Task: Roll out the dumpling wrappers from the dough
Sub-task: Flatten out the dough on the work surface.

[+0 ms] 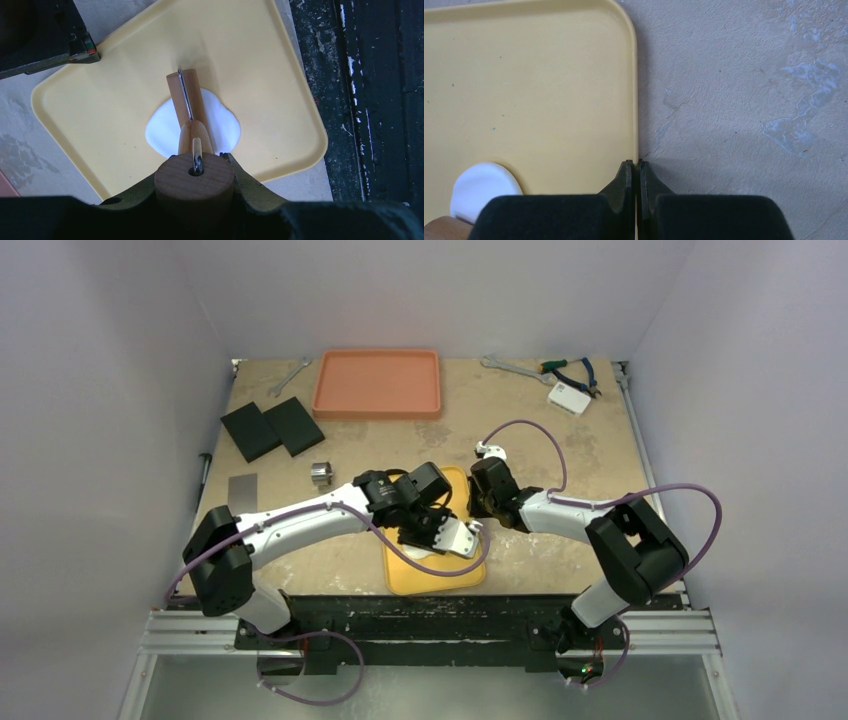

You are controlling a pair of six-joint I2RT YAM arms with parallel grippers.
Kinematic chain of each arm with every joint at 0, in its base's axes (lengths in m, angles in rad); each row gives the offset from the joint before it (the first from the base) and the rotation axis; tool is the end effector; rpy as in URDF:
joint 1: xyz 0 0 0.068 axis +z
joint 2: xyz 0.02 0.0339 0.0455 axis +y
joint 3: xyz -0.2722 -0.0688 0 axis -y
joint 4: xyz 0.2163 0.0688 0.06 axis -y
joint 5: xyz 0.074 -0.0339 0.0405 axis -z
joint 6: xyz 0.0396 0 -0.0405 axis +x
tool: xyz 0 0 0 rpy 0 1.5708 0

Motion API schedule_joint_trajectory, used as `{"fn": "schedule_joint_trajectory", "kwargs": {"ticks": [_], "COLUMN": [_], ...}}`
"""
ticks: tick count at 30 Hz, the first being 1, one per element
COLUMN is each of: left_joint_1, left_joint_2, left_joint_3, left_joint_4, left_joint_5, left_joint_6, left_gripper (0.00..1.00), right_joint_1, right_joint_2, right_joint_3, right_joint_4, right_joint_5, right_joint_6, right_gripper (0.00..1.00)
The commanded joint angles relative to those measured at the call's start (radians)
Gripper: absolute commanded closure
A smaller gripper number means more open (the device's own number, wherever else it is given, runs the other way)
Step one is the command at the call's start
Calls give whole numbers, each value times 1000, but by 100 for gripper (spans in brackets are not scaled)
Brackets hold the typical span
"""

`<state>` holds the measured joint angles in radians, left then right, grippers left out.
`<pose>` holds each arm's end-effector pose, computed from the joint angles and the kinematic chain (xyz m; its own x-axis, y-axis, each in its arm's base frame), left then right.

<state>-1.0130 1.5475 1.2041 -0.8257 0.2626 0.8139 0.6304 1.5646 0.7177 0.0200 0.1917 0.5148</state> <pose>0.1402 -0.2442 0.2660 0.3002 0.8452 -0.4422 0.9537 -0.2758 0.1202 0.2330 0.1607 0.1803 -0.7510 0.0503 -0.6584 -0.1203 0.9700 0.2114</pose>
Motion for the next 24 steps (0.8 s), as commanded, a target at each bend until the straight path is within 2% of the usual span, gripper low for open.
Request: {"fn": "schedule_joint_trajectory", "kwargs": {"ticks": [1, 24], "left_joint_1": [-48, -49], "left_joint_2": [60, 15], "left_joint_3": [-86, -126], "left_joint_4": [-281, -343], "left_joint_5": [261, 301], "left_joint_6": [-27, 1], "left_gripper": [100, 100], "right_joint_1": [1, 2], "right_joint_2": [13, 14], "right_joint_3": [4, 4], "right_joint_4": [-18, -18], "right_joint_5": [26, 25], "right_joint_6": [-11, -12], "right_gripper": [100, 100]}}
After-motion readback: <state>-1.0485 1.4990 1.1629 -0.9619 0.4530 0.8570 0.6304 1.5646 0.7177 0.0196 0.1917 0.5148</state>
